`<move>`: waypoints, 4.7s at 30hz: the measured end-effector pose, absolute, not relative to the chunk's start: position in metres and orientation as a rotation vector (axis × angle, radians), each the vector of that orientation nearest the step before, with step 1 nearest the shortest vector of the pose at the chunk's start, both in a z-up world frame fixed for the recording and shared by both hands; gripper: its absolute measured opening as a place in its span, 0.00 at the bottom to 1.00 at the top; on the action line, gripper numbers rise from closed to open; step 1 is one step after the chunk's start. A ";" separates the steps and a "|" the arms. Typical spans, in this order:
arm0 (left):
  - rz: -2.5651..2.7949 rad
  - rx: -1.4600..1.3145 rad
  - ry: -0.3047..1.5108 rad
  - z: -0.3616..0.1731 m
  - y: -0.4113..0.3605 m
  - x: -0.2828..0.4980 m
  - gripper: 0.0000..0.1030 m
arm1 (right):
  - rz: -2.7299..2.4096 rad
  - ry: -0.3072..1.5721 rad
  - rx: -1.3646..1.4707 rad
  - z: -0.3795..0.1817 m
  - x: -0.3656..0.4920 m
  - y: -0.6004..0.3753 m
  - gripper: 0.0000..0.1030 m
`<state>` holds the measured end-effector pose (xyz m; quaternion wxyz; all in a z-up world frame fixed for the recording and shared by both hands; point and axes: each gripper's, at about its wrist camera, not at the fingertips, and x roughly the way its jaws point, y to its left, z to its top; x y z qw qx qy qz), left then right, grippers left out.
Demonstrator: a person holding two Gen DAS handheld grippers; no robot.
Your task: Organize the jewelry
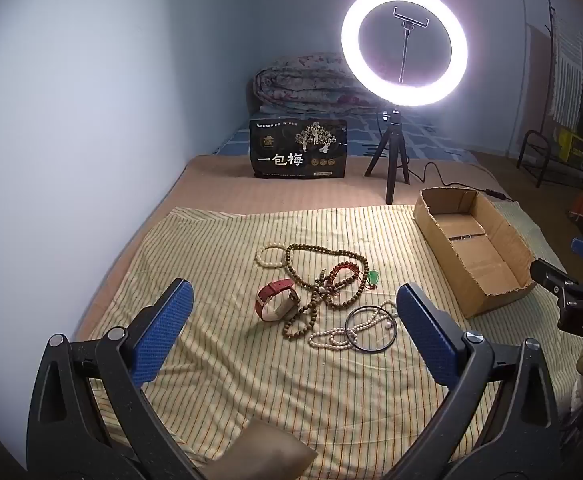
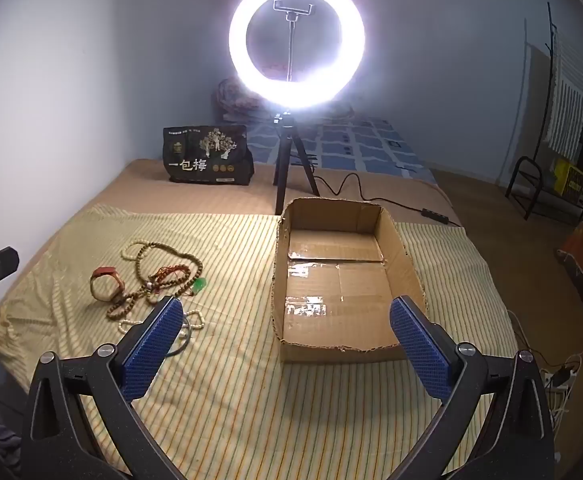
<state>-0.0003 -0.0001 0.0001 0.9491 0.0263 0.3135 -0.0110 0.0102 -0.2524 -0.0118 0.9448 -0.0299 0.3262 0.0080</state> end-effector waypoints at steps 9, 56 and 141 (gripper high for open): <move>-0.025 0.039 0.640 0.000 0.001 0.000 1.00 | 0.013 0.665 -0.055 -0.011 0.010 -0.253 1.00; -0.024 0.044 0.630 0.005 -0.001 0.001 1.00 | 0.023 0.656 -0.049 -0.006 0.008 -0.252 1.00; -0.126 -0.009 0.917 -0.066 0.058 0.094 0.71 | 0.237 0.784 -0.087 -0.042 0.107 -0.204 1.00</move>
